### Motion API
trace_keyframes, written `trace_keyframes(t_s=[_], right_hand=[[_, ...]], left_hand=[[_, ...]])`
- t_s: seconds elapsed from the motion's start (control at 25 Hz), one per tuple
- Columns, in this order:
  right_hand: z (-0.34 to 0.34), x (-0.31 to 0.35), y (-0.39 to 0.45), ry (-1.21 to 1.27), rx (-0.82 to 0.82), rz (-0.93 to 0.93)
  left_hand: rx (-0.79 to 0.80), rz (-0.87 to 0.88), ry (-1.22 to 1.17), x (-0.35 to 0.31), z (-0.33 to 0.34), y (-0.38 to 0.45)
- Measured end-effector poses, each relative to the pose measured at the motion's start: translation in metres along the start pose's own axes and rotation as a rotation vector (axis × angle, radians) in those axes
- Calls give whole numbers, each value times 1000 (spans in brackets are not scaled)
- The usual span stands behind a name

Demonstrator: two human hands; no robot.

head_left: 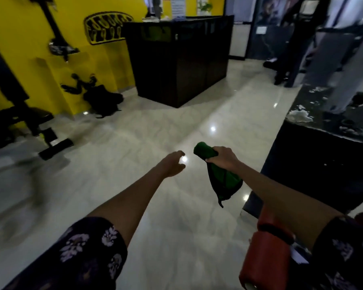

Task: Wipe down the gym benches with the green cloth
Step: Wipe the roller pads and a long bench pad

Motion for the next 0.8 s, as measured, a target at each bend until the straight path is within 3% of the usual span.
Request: trace_keyframes(t_s=[0.12,0.28,0.8], right_hand=[[-8,-14,40,46,-49,107],[0,-60,73,14,-18,304],[-44,-226,141,168,-207,783]], left_hand=[[52,66,-17,-4,-1,72],[256,176,32,-24,38,141],[611,642,207,-145,132,339]])
Point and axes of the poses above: each hand's wrist, its own y-axis towards the middle knuckle, its own z-axis out of the palm, x = y × z, the point moved 2 cm from there along y, towards the middle knuckle, and after that the axes turned 12 degrees about -y, right-handed, at the moved point
